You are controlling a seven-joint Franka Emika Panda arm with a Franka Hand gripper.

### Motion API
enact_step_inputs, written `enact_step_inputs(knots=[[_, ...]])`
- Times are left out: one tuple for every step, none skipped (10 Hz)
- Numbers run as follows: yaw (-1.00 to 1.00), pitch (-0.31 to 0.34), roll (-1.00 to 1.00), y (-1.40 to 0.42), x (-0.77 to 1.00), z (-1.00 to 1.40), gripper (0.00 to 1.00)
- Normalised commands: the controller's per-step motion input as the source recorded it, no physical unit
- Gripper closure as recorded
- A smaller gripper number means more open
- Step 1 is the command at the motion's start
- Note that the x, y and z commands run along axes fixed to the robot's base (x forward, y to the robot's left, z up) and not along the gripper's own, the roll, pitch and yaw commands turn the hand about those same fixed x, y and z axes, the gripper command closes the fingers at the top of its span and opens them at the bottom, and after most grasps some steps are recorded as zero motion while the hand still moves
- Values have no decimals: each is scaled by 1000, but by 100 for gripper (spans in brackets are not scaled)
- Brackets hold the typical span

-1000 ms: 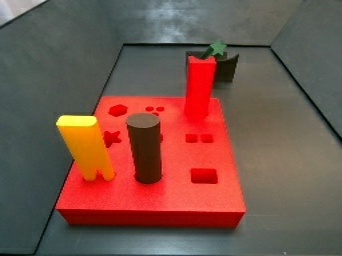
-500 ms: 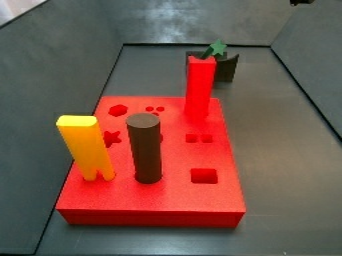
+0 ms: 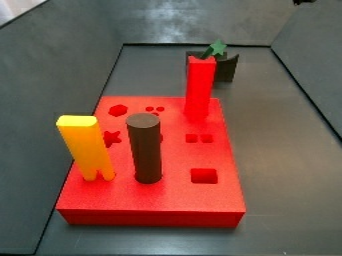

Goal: Pick up the star object. Move up. Place the star object on the fixture. Regrasp the star object. Move to above the board. Insert the star object.
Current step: Regrasp the star object.

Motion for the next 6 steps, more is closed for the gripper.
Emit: enact_step_inputs(knots=[[102,16,171,-58,313,-23,0],[93,22,166,-57,310,-24,0],[88,33,156,-55,302,-25,0],[88,41,149,-54,296,-27,0],[91,52,138,-53,287,-28,0],[93,56,135,-52,285,-28,0]])
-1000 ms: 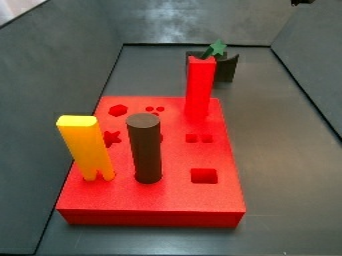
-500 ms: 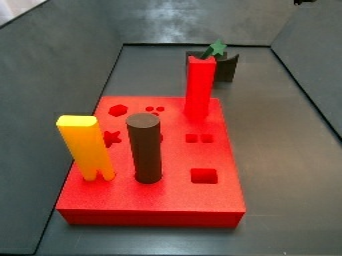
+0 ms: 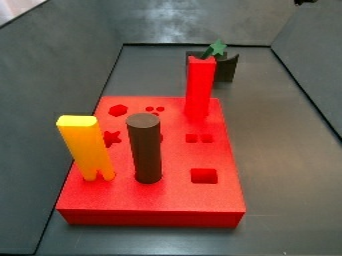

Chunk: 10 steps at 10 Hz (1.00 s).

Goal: Pick up the star object. Move up. Place the star object on the fixture. Regrasp the star object. Move to above the board. Insert the star object.
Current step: Regrasp the star object.

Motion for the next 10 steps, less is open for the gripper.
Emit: enact_step_inputs(knots=[[94,60,132,-49,282,-29,0],[95,61,131,-48,281,-29,0],[95,63,130,-48,280,-29,0],[96,63,130,-48,280,-28,0],[96,64,129,-47,280,-28,0],[96,65,128,-47,279,-28,0],[97,65,128,-47,279,-27,0],[97,66,128,-47,278,-27,0],[97,66,127,-47,278,-27,0],[97,66,127,-47,278,-27,0]])
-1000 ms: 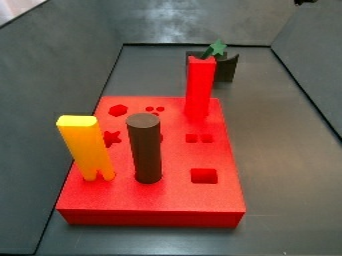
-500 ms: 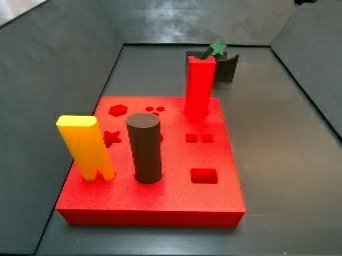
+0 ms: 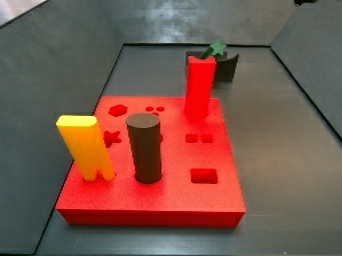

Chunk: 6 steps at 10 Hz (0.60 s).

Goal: Pick up the star object. Move up. Place the star object on the fixture. Regrasp the star object. Move to above the board. Insert the star object.
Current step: Regrasp the star object.

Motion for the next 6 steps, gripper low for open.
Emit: enact_step_inputs(knots=[[97,66,127,-46,278,-27,0],[97,66,127,-46,278,-27,0],[97,66,127,-46,278,-27,0],[98,66,127,-46,278,-26,0],[98,66,127,-46,278,-26,0],[175,88,106,45,104,-1000,0]])
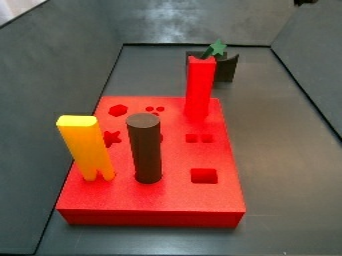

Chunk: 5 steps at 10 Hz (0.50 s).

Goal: Pick up the star object. Move up. Place the star object on the fixture. Regrasp the star object. Move to above the board. Insert the star object.
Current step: Regrasp the star object.

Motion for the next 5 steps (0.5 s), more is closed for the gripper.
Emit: enact_step_inputs(knots=[[182,84,110,46,105,-1000,0],[183,44,112,37,117,-1000,0],[178,28,108,32,122,-1000,0],[156,2,100,25,129,-1000,0],[147,-9,97,21,130,-1000,0]])
